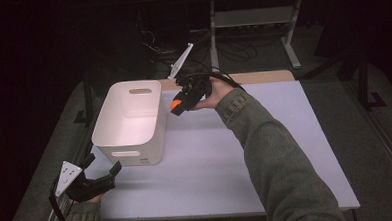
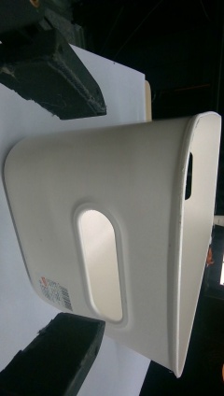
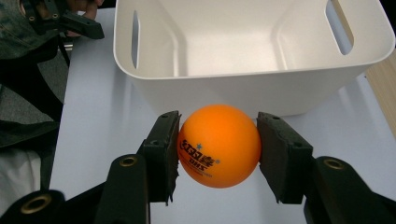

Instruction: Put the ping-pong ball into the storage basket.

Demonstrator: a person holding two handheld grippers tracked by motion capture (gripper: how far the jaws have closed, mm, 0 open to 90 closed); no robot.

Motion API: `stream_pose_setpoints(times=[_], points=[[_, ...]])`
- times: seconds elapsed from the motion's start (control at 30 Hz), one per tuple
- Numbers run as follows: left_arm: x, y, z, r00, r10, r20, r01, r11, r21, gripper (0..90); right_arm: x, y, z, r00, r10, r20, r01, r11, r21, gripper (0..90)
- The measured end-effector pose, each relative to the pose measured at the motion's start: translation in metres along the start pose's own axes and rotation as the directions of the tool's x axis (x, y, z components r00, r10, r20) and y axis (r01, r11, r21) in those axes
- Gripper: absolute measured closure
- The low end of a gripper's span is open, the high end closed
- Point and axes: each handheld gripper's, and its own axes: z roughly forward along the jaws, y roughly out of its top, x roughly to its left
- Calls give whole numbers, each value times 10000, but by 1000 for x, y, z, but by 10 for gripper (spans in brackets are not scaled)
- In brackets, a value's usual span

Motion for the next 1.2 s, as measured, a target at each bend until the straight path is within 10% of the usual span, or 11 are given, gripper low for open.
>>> stream_pose_setpoints(times=[1.2], points=[[0, 0, 0, 10000, 27, 89, -27, 10000, 11, 0, -4, 42, 12, 9988, -498, 6, 498, 9987, -112, 498]])
